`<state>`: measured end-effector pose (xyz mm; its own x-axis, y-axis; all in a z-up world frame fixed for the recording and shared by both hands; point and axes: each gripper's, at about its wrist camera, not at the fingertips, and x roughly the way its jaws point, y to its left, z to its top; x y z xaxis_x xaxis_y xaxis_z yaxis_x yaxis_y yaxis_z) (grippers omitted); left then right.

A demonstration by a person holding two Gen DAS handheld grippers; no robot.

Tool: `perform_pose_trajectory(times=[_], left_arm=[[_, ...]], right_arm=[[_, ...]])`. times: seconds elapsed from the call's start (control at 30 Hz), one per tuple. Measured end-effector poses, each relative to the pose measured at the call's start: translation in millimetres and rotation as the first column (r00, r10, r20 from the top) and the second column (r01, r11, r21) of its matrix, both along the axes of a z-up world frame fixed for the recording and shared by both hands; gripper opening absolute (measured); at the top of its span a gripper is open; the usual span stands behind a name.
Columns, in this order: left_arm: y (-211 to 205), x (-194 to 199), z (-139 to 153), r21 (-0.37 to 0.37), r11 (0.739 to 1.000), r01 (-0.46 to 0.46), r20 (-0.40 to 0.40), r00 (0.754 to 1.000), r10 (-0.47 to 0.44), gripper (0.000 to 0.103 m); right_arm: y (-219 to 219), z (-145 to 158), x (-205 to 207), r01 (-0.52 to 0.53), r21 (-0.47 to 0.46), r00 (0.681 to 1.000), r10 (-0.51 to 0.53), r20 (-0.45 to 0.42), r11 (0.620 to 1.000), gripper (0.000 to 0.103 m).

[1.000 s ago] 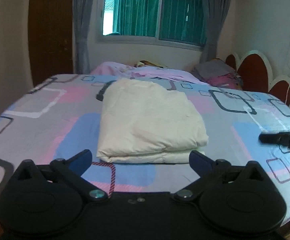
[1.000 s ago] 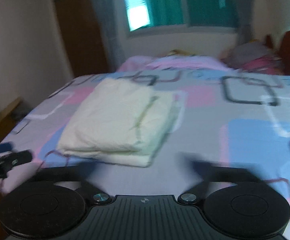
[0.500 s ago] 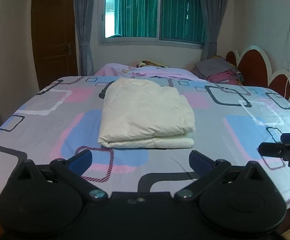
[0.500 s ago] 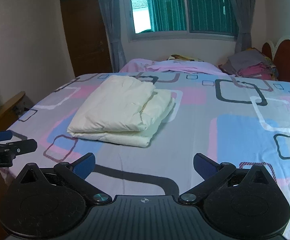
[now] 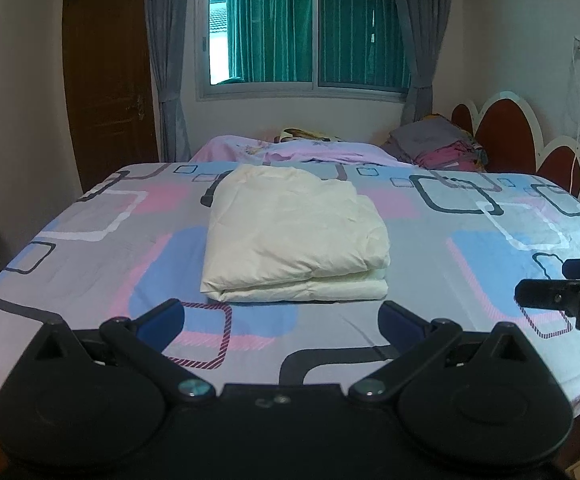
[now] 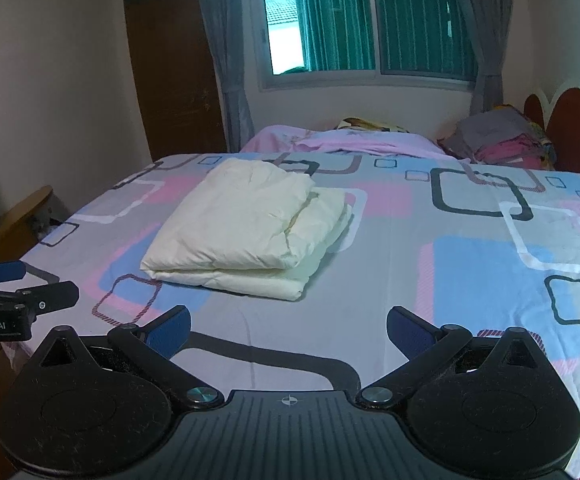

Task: Fold large clothes

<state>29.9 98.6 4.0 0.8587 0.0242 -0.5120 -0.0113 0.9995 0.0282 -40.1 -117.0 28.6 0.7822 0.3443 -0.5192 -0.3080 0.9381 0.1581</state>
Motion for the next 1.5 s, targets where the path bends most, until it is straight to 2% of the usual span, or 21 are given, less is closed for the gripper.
perform_pose_trajectory(times=[1.5], left_arm=[[2.8, 4.5, 4.8, -0.001, 1.000, 0.014, 0.021, 1.000, -0.014, 0.103]], right_arm=[[-8.2, 6.0, 0.1, -0.013, -0.016, 1.000, 0.013, 0.010, 1.000, 0.103]])
